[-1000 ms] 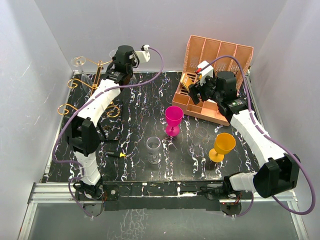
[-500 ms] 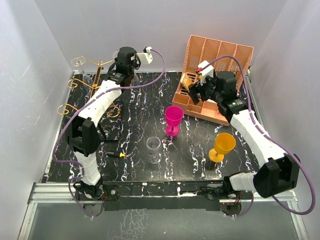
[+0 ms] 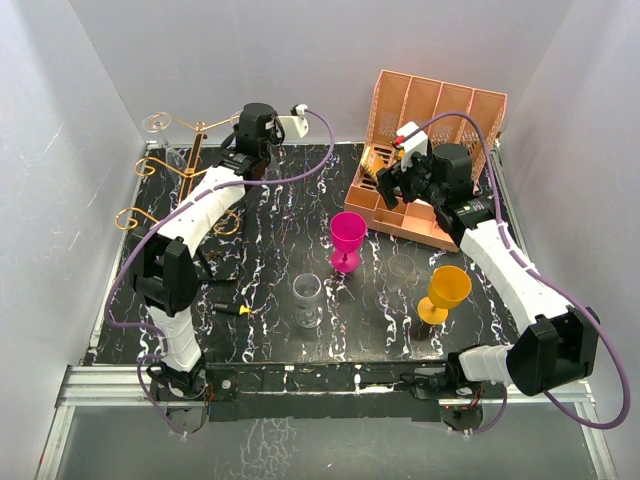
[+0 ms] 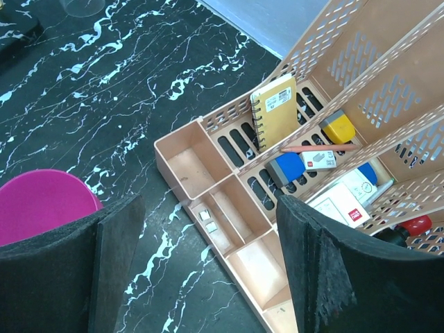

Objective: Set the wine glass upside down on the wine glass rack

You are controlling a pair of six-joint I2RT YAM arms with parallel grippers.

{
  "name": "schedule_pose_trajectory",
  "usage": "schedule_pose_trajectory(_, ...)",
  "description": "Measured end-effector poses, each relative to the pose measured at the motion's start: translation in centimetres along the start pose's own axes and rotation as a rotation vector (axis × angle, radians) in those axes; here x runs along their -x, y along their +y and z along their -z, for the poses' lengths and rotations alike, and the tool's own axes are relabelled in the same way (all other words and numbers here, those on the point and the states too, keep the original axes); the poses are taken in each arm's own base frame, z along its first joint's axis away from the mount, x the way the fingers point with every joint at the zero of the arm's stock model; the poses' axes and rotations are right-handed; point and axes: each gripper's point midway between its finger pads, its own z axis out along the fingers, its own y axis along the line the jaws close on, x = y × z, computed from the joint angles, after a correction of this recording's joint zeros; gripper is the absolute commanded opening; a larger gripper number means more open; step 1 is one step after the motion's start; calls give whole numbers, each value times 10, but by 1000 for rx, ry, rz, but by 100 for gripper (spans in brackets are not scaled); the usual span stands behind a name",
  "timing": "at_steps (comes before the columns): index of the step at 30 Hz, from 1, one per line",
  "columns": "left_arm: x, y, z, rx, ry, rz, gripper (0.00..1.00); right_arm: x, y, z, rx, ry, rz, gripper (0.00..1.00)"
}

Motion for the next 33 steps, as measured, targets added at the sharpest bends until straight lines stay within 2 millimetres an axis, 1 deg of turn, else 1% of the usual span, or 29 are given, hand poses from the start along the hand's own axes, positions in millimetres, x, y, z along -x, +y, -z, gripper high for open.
schedule_pose_trajectory(12,-3,0,7,13,-2,-3,0,0,-2,0,-4,0,-2,86)
schedule_pose_trajectory(23,-8,8,13,46,21,3,0,0,-1,0,0,-2,-2,86)
schedule_pose_trajectory(33,-15,11,14,58,55,3,0,0,0,0,8,-3,-2,86)
